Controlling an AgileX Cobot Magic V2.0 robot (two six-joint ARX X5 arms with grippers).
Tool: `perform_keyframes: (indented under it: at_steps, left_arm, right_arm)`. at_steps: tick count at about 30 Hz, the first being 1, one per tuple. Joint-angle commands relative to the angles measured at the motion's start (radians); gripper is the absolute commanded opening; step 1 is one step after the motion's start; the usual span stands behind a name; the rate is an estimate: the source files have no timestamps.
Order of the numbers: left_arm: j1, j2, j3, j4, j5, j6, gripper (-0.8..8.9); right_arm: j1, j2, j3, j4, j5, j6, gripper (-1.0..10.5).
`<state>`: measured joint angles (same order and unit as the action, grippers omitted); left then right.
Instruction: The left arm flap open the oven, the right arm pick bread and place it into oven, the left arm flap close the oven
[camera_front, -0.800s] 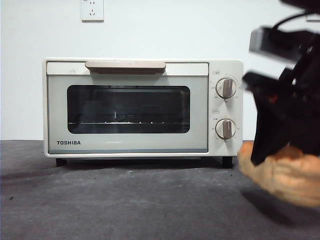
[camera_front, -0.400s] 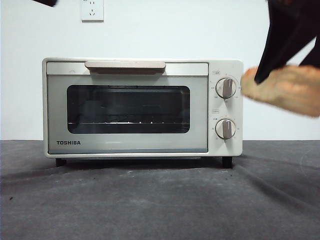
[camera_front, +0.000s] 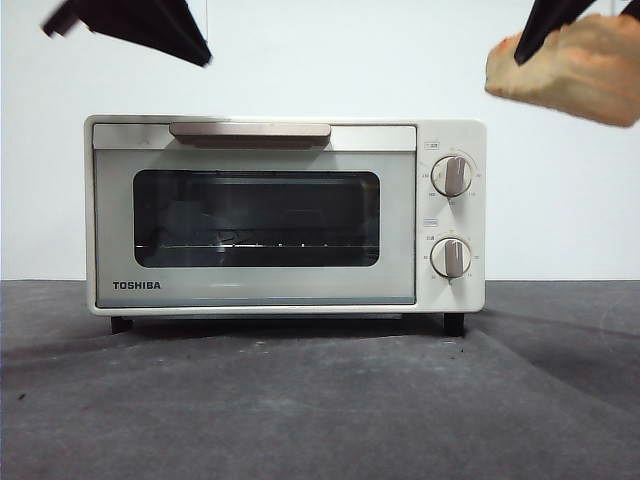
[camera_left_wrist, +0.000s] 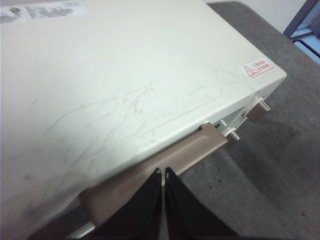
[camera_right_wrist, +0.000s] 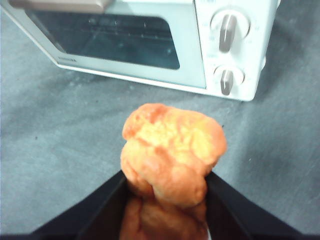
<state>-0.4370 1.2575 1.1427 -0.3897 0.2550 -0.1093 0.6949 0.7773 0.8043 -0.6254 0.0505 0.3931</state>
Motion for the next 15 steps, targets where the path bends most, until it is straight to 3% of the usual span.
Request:
perform_keyframes:
  at_steps: [1, 15]
  left_arm:
    - [-0.019, 0.051, 0.040, 0.024, -0.029, 0.035, 0.16]
    - [-0.080, 0.177, 0.057, 0.031, -0.138, 0.096, 0.16]
  right_arm:
    - [0.010, 0.000, 0.024, 0.002, 0.003, -0.016, 2.0]
    - [0.010, -0.008, 0.024, -0.004, 0.003, -0.031, 2.0]
